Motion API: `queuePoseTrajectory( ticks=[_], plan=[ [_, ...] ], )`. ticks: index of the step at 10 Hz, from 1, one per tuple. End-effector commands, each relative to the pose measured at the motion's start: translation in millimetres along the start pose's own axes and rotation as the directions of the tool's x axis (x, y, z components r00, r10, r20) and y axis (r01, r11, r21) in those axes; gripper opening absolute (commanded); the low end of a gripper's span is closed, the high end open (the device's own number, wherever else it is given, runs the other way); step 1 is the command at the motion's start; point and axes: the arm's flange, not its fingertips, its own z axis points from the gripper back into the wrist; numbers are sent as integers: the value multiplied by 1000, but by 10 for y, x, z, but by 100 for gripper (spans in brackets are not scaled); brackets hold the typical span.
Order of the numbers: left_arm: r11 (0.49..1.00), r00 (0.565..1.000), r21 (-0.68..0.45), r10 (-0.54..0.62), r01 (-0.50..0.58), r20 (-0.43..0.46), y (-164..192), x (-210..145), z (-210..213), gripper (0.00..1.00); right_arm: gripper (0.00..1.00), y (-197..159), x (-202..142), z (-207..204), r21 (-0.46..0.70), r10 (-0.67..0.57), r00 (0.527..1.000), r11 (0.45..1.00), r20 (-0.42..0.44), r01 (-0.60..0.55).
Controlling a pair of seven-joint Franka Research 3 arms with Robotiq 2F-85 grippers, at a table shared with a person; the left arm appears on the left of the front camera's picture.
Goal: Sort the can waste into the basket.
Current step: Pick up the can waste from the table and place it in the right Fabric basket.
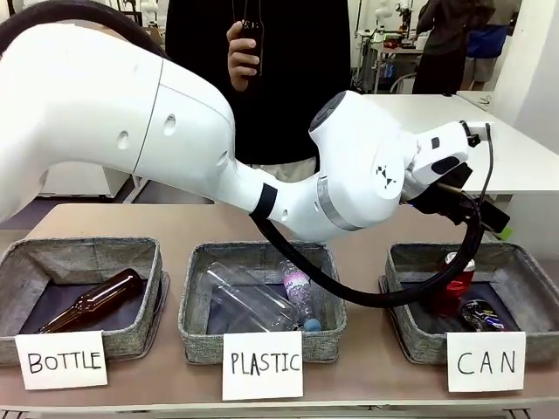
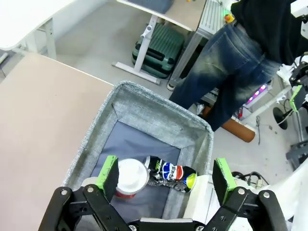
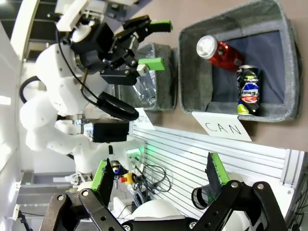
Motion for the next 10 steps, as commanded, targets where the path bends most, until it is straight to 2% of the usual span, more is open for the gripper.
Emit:
queuePoseTrajectory(
  ticks=[1,2,3,4,5,6,8,9,10],
  plan=[
    [997,997,-55,49,-52,-66,61,-93,342,100,100,-6,-1,-10,-13,13,1000,1000,13,-13],
    [988,981,-41,146,-152,-127,216,-136,842,100,100,-6,-1,-10,-13,13,1000,1000,13,-13],
    [956,943,-7,290,-295,-166,352,-213,1523,100,100,-6,-1,-10,-13,13,1000,1000,13,-13],
    [917,908,76,398,-391,-131,400,-322,2173,100,100,0,0,1,0,0,1000,1000,0,0],
    [865,864,123,498,-487,-77,432,-482,2818,100,100,65,151,-74,-53,6,1000,999,-4,-7],
    [805,808,105,589,-584,-18,430,-647,3322,100,100,148,287,-279,-20,23,999,1000,-25,-24],
    [641,647,109,726,-760,234,481,-1003,4233,100,100,441,518,-759,35,68,995,997,-66,-66],
    [533,522,56,794,-844,310,545,-1245,4680,100,100,730,637,-1030,107,80,995,991,-63,-73],
    [440,410,-5,842,-898,351,616,-1494,5013,100,100,1034,709,-1252,190,54,996,981,-75,-39]
  ],
)
